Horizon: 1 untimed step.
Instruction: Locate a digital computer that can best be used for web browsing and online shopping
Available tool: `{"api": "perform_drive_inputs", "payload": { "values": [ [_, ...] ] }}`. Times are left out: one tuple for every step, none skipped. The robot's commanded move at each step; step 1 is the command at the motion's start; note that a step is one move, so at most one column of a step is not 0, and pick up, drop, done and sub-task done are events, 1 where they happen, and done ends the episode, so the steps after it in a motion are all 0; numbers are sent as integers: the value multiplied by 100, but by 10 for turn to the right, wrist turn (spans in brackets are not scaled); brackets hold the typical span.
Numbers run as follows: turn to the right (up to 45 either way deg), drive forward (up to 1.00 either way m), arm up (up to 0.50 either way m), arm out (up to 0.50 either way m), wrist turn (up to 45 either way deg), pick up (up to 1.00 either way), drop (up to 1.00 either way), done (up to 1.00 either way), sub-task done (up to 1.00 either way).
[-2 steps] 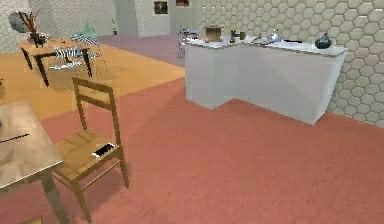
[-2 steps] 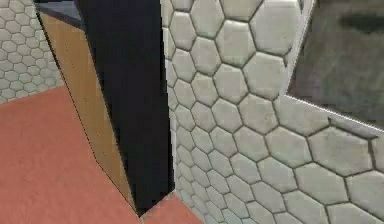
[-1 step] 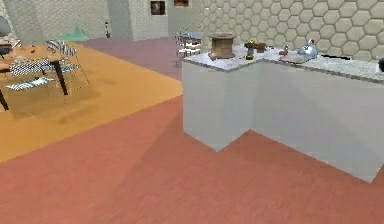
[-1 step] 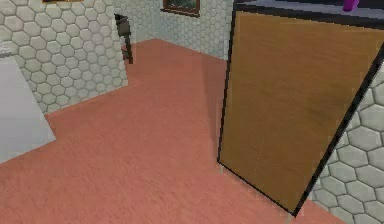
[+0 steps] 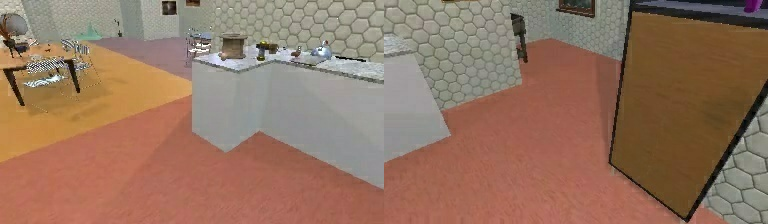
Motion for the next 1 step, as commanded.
{"api": "perform_drive_inputs", "payload": {
  "values": [
    [120, 0, 0, 0, 0, 0, 0, 0, 0]
  ]
}}
